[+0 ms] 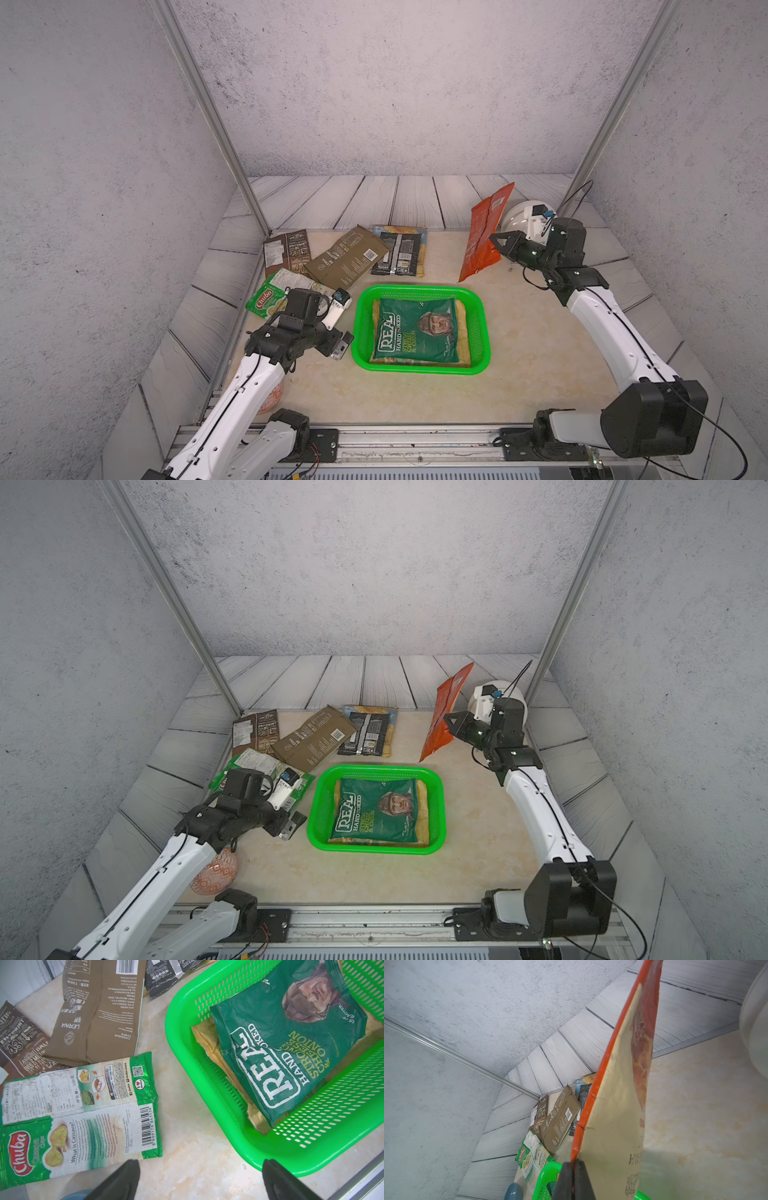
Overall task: Put the potato chips into the basket
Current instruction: Pick up the potato chip from the center of the board.
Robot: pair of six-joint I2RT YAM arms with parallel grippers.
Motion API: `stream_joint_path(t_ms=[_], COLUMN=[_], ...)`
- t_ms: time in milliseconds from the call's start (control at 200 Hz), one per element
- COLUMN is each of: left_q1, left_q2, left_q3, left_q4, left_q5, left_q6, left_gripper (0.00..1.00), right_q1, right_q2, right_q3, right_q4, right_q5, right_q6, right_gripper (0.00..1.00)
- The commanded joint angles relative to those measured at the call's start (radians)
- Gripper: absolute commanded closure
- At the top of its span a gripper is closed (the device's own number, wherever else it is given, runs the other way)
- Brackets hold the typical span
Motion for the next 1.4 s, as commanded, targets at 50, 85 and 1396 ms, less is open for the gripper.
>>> stream_joint_path(t_ms=[50,85,1396], left_q1=[0.004,0.004,-0.387], left_q2=[0.018,0.02,0.168], left_q3=[0.145,0.177,0.466], left_q4=[-0.09,-0.111,-0.106], left_q5=[0.034,0.043,0.131], left_q6=[0.046,0.048,0.056], left_gripper=[0.02,0.02,0.0], right_q1=[0.049,0.065,0.883], right_q2=[-0.132,-0.149,-0.23], right_q3=[0.016,0.012,-0.214], right_q4=[0.0,-0.008,0.18], right_q5=[-0.029,-0.018,0.826], right_q6=[0.015,0.02,0.333], right_gripper=[1.0,1.0,1.0])
